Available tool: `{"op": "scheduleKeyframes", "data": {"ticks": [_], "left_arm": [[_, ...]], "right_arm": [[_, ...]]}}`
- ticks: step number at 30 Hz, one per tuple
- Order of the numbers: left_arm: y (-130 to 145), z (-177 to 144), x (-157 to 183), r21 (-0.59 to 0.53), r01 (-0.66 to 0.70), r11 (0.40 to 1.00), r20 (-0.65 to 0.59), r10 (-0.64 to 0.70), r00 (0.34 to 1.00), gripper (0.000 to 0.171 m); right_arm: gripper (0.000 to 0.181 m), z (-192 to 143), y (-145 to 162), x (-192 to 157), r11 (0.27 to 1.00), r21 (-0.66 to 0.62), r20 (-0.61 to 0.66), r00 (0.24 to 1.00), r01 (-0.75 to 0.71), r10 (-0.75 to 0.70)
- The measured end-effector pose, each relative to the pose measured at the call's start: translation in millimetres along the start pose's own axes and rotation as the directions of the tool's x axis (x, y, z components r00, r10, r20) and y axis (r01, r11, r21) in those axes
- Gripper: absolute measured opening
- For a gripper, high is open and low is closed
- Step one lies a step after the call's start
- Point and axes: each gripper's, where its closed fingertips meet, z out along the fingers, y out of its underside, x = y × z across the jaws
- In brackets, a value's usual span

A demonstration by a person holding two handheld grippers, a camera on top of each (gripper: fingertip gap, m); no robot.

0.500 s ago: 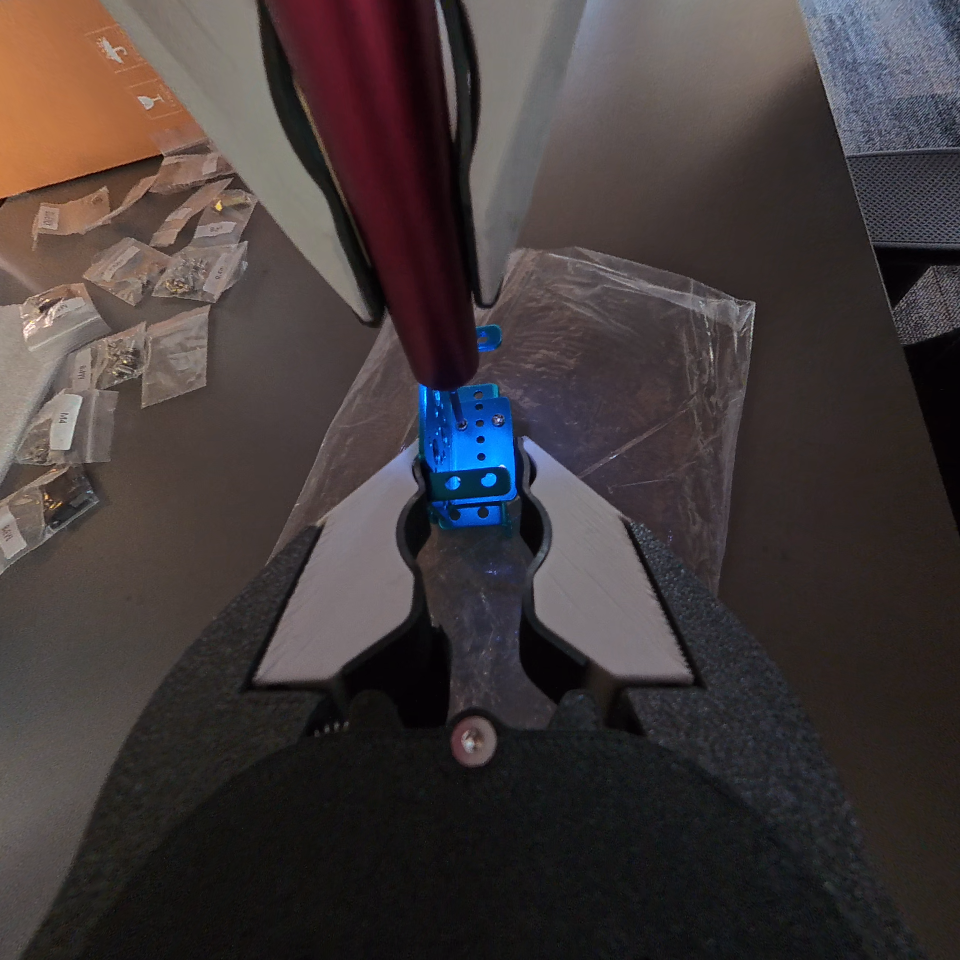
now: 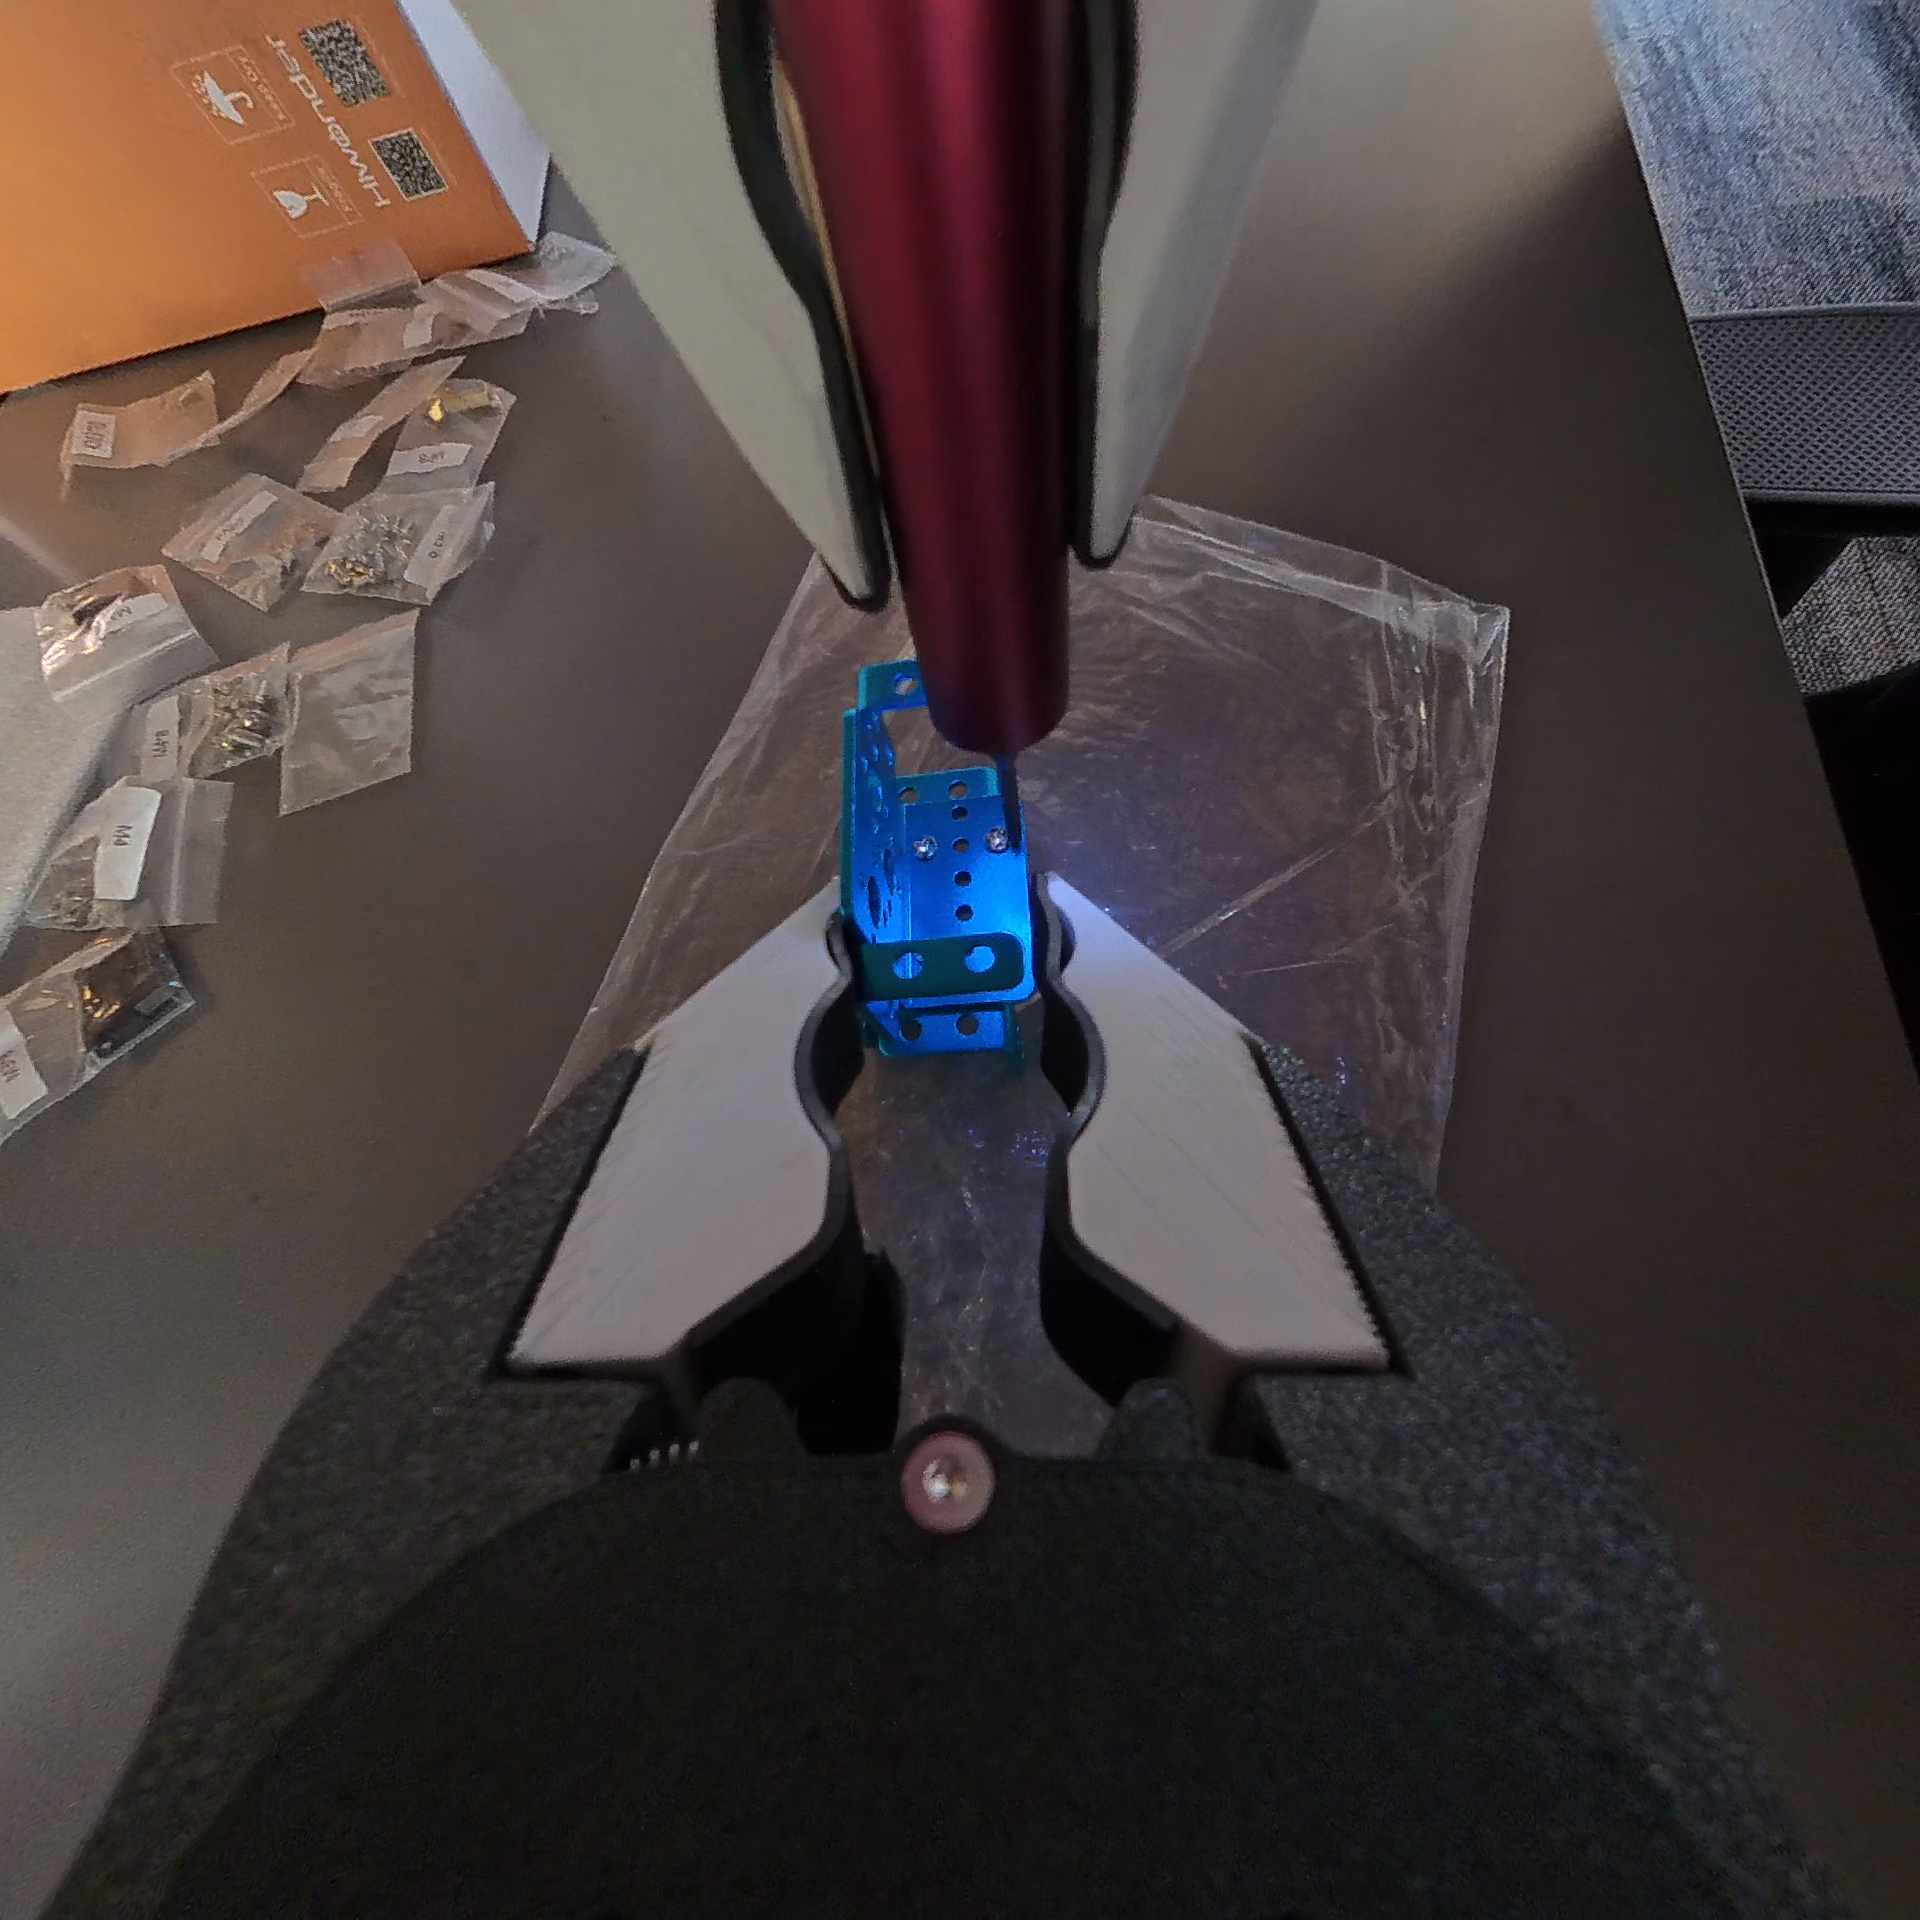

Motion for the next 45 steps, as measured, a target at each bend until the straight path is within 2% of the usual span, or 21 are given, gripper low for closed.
{"op": "scheduleKeyframes", "data": {"ticks": [37, 41, 45], "left_arm": [[-0.1, 0.5, 1.2, -0.001, -0.008, 1.000, -0.006, 0.008, 1.000, 0.030], [1.6, -1.5, 5.9, -0.010, -0.014, 1.000, -0.040, 0.013, 0.999, 0.044], [3.6, -5.0, 3.6, -0.007, 0.000, 1.000, -0.058, -0.001, 0.998, 0.038]], "right_arm": [[0.023, 0.1, 0.4, -0.1, 1.000, -0.007, -0.018, 1.000, 0.022, -0.022], [0.021, -0.6, 1.6, 2.8, 1.000, 0.002, -0.021, 1.000, 0.019, -0.019], [0.021, -2.7, 3.1, 3.9, 1.000, 0.001, -0.037, 0.999, 0.024, -0.024]]}}
